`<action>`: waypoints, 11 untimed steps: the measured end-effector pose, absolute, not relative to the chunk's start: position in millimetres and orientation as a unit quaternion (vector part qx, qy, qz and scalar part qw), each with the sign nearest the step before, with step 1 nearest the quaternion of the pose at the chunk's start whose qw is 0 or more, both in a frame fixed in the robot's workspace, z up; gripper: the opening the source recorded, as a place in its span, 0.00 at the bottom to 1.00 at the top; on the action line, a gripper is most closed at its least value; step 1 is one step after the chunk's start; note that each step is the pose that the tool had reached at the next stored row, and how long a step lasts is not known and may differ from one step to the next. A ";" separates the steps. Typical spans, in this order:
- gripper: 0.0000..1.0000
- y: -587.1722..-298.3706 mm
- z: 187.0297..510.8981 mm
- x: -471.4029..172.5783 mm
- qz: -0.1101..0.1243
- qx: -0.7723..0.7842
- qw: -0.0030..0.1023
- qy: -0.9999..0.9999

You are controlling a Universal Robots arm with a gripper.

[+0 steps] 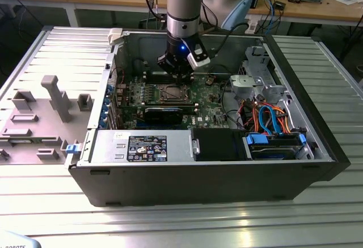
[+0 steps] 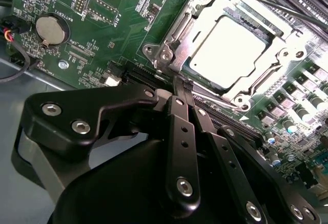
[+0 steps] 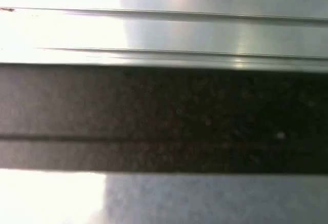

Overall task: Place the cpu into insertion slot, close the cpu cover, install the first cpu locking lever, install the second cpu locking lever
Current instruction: 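Install the first cpu locking lever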

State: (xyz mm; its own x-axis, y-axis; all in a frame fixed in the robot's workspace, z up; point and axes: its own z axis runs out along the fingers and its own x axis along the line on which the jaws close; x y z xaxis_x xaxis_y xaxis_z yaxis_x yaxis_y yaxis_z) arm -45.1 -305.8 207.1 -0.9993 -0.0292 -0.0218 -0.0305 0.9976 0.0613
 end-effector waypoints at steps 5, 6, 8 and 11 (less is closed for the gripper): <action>0.11 -305.9 206.6 -44.8 0.030 -0.015 0.010 0.999; 0.11 -305.9 206.3 -44.7 0.029 -0.015 0.010 0.999; 0.11 -305.9 205.8 -44.5 0.029 -0.015 0.010 0.999; 0.11 -306.2 204.9 -44.2 0.028 -0.015 0.009 0.999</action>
